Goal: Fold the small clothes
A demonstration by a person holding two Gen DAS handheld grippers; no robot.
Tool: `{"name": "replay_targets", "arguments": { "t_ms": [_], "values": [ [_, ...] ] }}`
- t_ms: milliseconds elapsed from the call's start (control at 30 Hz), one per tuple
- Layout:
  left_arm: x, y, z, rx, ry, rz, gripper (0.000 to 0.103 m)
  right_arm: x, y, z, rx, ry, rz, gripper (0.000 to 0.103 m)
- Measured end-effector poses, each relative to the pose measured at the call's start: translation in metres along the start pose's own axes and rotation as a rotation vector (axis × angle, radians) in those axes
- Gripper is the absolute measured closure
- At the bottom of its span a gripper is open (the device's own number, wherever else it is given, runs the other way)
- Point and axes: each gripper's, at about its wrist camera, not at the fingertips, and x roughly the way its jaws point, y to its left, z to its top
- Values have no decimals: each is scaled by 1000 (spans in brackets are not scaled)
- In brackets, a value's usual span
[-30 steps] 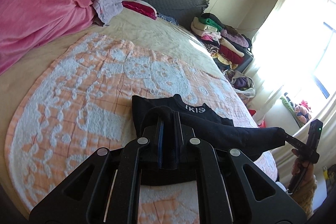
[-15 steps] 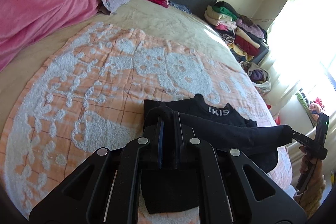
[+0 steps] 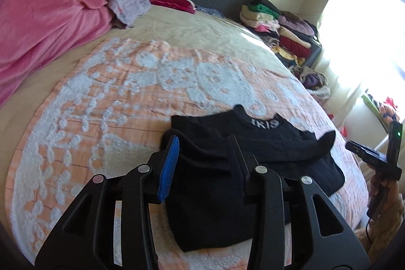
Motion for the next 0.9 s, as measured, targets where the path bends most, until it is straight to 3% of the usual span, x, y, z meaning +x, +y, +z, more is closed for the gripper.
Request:
{"name": "replay_targets", "arguments": {
  "t_ms": [67,100,133,233,433,667,900],
  "values": [
    [7,-16,-8,59,36,-15,79,8,11,-5,-49,32,20,85],
    [11,-21,-12,79,51,-13,91,14,17,-9,-77,58,19,87],
    [17,-27,-19,103,74,-16,95,21,21,-13,-98,86,14,88],
    [40,-37,-38,164,141,24,95,40,27,-21,-127,146,-9,89],
    [72,-36,-46,211,198,94,95,75,24,-21,-109,227,-25,89],
    [97,-35,-21,247,205,110,95,98,17,5,-40,236,1,89],
    [92,-17,10,157,148,89,94,108,0,28,71,209,29,89]
  ]
}}
